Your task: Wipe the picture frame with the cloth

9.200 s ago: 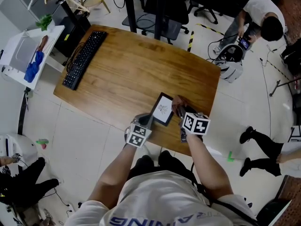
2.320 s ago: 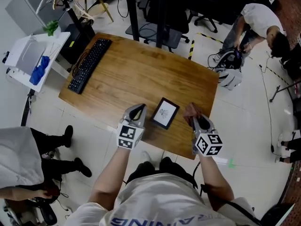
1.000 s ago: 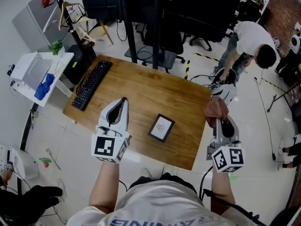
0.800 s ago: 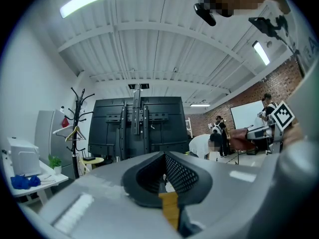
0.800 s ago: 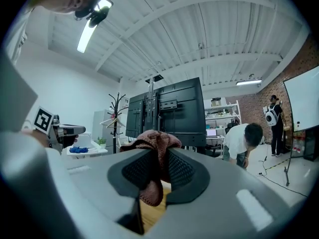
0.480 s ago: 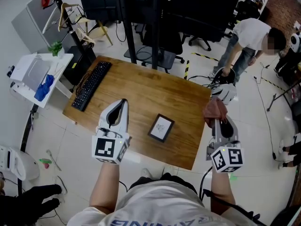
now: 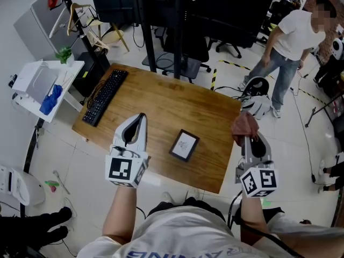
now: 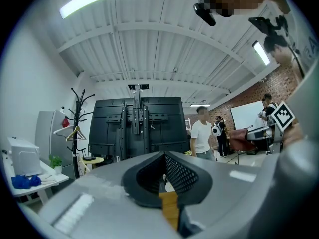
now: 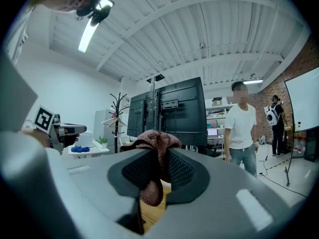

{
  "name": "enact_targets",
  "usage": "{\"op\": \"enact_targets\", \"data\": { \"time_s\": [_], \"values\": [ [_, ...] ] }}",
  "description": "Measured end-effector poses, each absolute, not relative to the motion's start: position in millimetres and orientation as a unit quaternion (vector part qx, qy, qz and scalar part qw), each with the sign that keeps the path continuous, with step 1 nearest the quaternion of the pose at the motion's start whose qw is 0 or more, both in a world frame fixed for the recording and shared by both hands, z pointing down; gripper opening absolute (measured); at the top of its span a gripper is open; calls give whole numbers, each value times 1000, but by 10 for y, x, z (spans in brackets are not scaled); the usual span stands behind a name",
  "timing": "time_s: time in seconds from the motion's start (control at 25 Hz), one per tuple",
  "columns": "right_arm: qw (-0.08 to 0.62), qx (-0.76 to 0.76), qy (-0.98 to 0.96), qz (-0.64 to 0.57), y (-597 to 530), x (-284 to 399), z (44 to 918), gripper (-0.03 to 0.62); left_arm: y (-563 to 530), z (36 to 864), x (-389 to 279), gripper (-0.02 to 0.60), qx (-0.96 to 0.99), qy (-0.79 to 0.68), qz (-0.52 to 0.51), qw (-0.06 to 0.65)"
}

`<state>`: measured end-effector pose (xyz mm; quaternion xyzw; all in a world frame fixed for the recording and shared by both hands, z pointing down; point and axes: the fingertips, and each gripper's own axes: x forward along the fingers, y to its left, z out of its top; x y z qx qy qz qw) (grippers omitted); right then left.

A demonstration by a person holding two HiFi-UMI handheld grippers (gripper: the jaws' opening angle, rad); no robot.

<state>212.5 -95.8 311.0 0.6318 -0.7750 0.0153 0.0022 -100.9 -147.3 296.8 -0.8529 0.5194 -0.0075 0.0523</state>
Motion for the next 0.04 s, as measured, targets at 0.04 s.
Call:
{"op": "enact_targets", "data": {
  "time_s": [0.04],
  "values": [
    [2, 631, -776, 14, -955, 2121, 3108, 80, -1468, 2969, -1011, 5, -853, 520, -8, 53]
  ]
}}
